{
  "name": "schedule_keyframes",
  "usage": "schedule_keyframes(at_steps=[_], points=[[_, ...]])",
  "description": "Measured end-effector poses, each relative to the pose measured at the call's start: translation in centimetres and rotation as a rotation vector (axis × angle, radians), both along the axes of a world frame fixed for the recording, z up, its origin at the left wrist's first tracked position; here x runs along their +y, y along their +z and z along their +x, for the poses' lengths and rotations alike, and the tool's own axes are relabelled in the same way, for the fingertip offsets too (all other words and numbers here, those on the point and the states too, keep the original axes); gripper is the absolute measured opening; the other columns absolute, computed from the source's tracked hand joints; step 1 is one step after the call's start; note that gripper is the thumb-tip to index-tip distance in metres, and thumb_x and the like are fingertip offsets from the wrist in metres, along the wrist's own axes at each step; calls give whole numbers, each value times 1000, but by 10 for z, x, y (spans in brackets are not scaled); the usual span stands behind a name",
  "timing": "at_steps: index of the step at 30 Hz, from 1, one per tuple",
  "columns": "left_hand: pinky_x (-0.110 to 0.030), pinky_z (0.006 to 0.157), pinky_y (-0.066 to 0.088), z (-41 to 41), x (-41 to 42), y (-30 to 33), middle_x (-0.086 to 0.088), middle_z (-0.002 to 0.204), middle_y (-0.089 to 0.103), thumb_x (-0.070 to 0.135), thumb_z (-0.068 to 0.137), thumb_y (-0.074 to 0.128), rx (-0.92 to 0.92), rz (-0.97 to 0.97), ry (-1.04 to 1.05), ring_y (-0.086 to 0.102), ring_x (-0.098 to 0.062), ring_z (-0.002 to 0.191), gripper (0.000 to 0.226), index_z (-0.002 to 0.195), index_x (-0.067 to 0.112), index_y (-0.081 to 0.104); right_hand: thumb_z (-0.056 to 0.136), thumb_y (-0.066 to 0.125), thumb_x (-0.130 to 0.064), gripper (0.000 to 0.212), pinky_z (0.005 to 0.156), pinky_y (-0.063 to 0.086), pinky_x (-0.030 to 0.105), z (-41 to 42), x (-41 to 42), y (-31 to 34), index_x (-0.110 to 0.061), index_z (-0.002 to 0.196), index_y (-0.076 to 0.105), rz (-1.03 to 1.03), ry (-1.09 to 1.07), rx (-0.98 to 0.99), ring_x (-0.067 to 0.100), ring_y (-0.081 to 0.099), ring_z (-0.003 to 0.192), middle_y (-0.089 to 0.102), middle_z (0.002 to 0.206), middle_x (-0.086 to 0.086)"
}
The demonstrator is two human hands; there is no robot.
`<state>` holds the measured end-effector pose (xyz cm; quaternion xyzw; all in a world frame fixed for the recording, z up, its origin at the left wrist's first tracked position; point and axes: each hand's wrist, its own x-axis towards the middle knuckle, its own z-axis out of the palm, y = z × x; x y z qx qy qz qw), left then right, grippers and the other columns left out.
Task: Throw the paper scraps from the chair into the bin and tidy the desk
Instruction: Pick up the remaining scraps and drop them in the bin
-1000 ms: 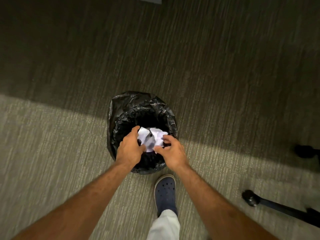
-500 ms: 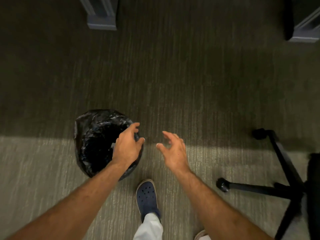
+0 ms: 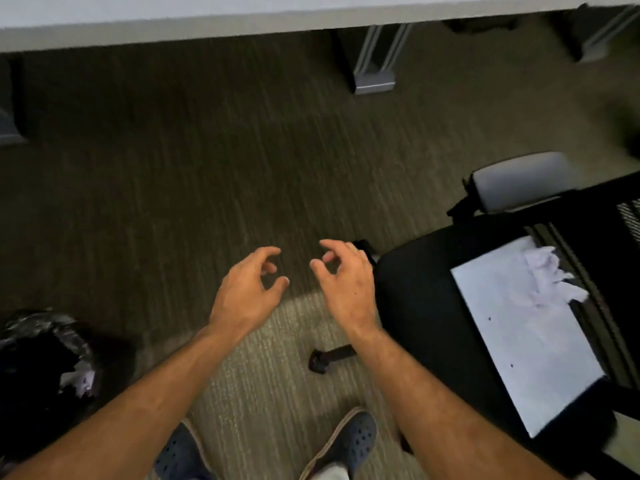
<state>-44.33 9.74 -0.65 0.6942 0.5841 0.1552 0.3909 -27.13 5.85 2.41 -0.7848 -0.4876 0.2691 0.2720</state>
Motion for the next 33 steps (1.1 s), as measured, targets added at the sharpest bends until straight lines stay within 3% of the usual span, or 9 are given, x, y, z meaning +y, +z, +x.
schedule_keyframes(at_steps=[3,7,13,15,17,19,24,29,33], points=[[-32,87,54,65,-13,7,11,104,67,32,83,77,-5,-6,-124,65,-8,101,51,130,31,57,87,72,-28,31,80,36,14,78,-20,4,-28,117,67,10,-98,-21,10,54,97,61,91,-12],[-34,86,55,154,-33,12,9,113,69,34,86,74,0,-50,-267,63,-5,108,54,135,35,53,87,73,-28,29,73,34,9,176,-57,1,-30,116,66,-2,-265,-56,4,54,90,59,90,-16],[-40,96,53,270,-53,16,11,123,65,35,87,73,45,-30,-400,60,-9,116,57,138,37,48,92,68,-25,29,75,34,6,287,-118,-8,-26,121,65,-35,-429,-69,6,44,110,59,103,-12],[-40,96,54,302,-57,14,11,124,64,32,87,74,40,-3,-452,61,-10,116,55,137,34,50,91,68,-22,31,83,39,12,317,-134,-10,-22,123,65,-32,-459,-77,9,42,114,63,109,-8],[-39,97,53,333,-62,11,10,128,62,30,88,74,24,9,-519,60,-11,116,53,136,31,53,91,67,-19,34,92,45,27,344,-148,-15,-20,125,64,-48,-496,-85,12,43,116,65,115,-4],[-33,101,49,361,-66,7,8,135,59,31,89,72,23,10,-572,58,-12,120,53,138,31,52,90,66,-17,35,91,47,33,368,-158,-20,-18,125,64,-79,-514,-114,18,45,113,65,119,0],[-18,100,31,428,-76,-6,5,143,55,30,91,70,23,86,-752,51,-14,127,57,143,26,50,88,68,-15,31,93,43,32,422,-169,-37,-11,119,65,-162,-475,-194,30,52,116,64,123,6],[-42,111,34,470,-94,-20,-6,151,48,22,89,70,142,217,-981,39,-29,142,62,146,17,46,93,63,-13,48,110,42,37,450,-160,-50,-13,139,53,-199,-257,-206,26,45,136,52,147,6],[-47,116,27,471,-105,-37,-1,153,46,17,91,67,271,290,-1027,33,-25,145,59,146,23,46,96,60,-11,58,116,28,30,459,-143,-59,-15,151,40,-225,-115,-223,25,32,147,32,162,6]])
